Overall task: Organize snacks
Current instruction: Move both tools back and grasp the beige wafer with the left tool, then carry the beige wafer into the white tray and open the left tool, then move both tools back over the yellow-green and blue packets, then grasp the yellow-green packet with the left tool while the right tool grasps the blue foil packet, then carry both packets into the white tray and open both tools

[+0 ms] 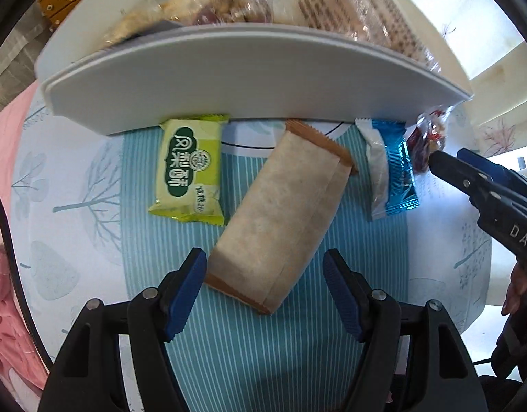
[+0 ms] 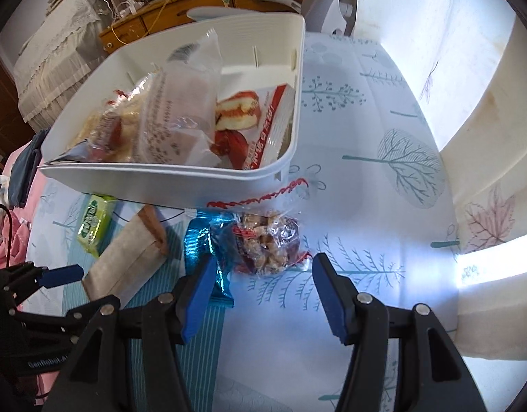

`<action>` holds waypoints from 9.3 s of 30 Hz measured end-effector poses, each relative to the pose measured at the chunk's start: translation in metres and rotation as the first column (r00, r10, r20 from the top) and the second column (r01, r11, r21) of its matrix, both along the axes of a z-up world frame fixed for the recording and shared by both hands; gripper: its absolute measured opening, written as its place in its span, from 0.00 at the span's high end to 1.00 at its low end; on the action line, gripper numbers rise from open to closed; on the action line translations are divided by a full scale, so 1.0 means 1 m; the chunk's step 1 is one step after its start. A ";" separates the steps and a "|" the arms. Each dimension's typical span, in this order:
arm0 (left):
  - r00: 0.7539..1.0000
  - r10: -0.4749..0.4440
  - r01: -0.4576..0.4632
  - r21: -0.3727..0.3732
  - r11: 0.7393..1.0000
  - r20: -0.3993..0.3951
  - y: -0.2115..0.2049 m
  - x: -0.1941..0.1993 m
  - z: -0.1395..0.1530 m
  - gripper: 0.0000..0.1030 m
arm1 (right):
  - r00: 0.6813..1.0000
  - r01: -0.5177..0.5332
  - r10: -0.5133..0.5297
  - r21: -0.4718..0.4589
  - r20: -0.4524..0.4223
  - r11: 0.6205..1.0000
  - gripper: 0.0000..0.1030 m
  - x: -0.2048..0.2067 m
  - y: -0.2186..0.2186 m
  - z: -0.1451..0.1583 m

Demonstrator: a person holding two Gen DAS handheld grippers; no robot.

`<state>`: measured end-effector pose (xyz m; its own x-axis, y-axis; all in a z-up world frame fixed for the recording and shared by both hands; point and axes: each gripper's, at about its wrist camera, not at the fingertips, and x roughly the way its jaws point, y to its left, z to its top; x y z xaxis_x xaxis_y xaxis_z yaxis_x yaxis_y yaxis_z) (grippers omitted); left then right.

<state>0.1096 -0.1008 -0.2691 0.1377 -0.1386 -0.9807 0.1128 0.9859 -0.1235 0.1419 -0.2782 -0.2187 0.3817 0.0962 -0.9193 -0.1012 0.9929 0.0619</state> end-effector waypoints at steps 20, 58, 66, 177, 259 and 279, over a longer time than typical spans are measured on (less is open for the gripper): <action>0.995 -0.095 0.094 0.109 0.990 0.005 -0.051 0.029 -0.018 0.29 | 1.000 -0.002 0.002 0.002 -0.022 1.000 0.42 0.033 0.003 -0.030; 1.000 0.012 -0.011 0.062 0.998 -0.017 -0.021 -0.025 -0.011 0.43 | 0.994 -0.075 0.079 0.053 -0.075 0.996 0.47 -0.039 0.019 -0.004; 0.993 0.110 -0.111 0.025 0.994 0.040 0.023 -0.055 0.017 0.44 | 0.982 -0.182 0.185 0.073 -0.032 0.981 0.47 -0.075 0.041 0.021; 0.916 0.382 -0.365 -0.141 0.920 0.122 0.088 -0.007 0.103 0.21 | 0.999 0.047 -0.050 0.238 0.007 0.970 0.13 -0.036 0.014 0.051; 0.947 0.249 -0.238 -0.080 0.968 0.202 0.183 0.045 0.071 0.66 | 0.976 0.132 -0.085 0.241 -0.199 0.961 0.67 -0.032 0.183 0.019; 0.927 0.165 -0.101 -0.200 0.975 0.336 0.161 0.135 0.172 0.66 | 0.995 0.093 -0.101 0.324 0.007 0.942 0.67 0.041 0.190 0.109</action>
